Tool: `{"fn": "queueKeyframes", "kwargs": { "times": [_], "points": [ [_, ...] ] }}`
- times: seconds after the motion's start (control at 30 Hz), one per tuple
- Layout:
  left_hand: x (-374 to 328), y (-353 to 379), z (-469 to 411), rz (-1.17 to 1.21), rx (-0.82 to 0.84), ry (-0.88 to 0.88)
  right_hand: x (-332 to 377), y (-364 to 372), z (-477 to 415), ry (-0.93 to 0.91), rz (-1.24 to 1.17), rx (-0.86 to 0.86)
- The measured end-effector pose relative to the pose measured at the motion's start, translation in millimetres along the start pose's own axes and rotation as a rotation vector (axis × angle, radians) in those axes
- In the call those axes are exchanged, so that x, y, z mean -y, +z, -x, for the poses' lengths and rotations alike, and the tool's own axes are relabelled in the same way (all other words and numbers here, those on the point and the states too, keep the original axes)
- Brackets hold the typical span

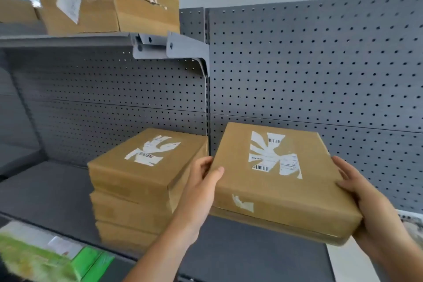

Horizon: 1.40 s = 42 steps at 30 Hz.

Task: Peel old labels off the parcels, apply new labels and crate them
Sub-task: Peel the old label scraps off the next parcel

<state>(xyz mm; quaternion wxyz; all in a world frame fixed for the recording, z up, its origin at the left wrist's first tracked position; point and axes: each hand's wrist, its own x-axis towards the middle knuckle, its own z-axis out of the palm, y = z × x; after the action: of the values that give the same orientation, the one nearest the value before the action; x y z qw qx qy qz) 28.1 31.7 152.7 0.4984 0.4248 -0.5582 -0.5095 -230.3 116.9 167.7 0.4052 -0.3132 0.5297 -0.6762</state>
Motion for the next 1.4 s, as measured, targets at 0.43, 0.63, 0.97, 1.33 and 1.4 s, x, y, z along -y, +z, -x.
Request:
{"fn": "queueKeyframes", "kwargs": {
  "times": [0.43, 0.63, 0.97, 1.33, 1.4],
  "points": [
    [73, 27, 2, -0.049, -0.029, -0.230, -63, -46, -17, 0.139, 0.123, 0.038],
    [111, 20, 0, -0.128, -0.049, -0.327, -105, -44, -23, 0.198, 0.201, 0.042],
    [157, 14, -6, -0.183, 0.022, -0.391, -150, -46, -30, 0.248, 0.279, 0.012],
    [170, 15, -21, -0.231, 0.113, -0.283, -166, -52, -36, 0.198, 0.531, 0.015],
    [168, 16, -27, -0.250, 0.148, -0.252, -165, -53, -39, 0.133, 0.638, 0.044]
  ]
}}
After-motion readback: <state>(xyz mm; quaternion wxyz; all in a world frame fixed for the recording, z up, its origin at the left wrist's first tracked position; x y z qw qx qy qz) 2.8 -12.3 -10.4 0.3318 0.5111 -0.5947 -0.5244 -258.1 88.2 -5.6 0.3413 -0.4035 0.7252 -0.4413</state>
